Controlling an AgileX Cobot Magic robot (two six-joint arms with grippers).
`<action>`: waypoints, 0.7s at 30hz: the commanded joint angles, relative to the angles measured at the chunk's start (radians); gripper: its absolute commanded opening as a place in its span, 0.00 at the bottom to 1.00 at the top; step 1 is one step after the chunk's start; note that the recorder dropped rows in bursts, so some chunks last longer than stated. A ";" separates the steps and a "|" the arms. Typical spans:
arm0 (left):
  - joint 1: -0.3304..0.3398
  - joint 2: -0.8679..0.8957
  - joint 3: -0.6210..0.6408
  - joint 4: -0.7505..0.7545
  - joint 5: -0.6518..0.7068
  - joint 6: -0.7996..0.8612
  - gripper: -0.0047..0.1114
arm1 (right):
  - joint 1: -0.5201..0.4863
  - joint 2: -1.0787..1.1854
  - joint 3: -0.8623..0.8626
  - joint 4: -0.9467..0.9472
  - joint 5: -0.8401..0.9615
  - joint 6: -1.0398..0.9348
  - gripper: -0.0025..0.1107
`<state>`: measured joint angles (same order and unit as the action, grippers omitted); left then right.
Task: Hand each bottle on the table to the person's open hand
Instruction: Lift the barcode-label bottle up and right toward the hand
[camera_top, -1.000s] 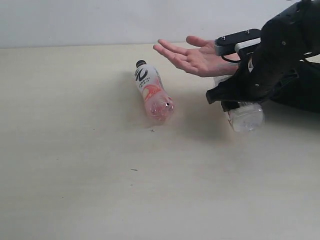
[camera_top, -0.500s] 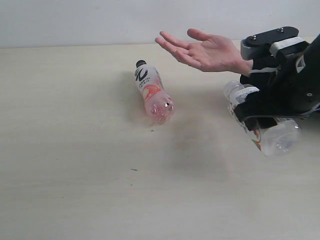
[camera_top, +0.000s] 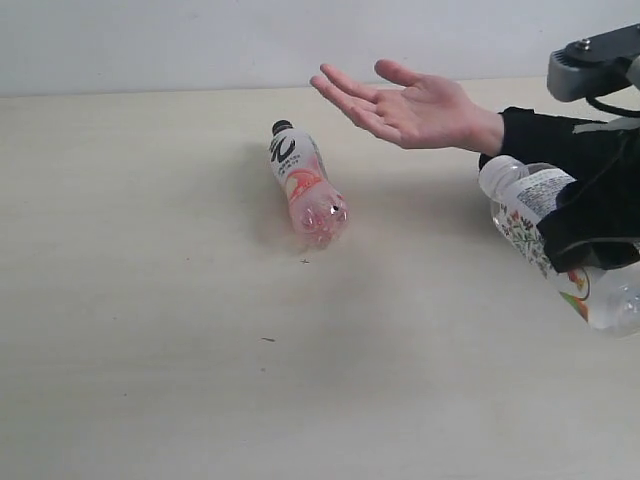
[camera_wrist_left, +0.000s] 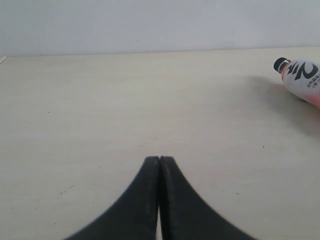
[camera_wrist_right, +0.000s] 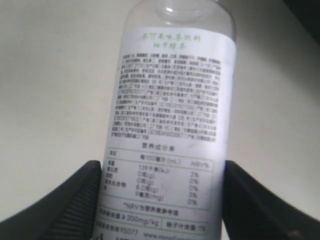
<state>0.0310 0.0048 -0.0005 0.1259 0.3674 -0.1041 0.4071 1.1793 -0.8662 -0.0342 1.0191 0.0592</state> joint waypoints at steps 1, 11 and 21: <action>-0.004 -0.005 0.001 0.000 -0.006 -0.004 0.06 | 0.000 -0.058 0.002 0.028 0.007 -0.017 0.02; -0.004 -0.005 0.001 0.000 -0.006 -0.008 0.06 | 0.000 -0.046 -0.157 0.009 -0.021 -0.023 0.02; -0.004 -0.005 0.001 0.000 -0.006 -0.008 0.06 | 0.000 0.224 -0.419 0.008 -0.091 -0.023 0.02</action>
<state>0.0310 0.0048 -0.0005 0.1259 0.3674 -0.1041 0.4071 1.3223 -1.2286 -0.0198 0.9599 0.0431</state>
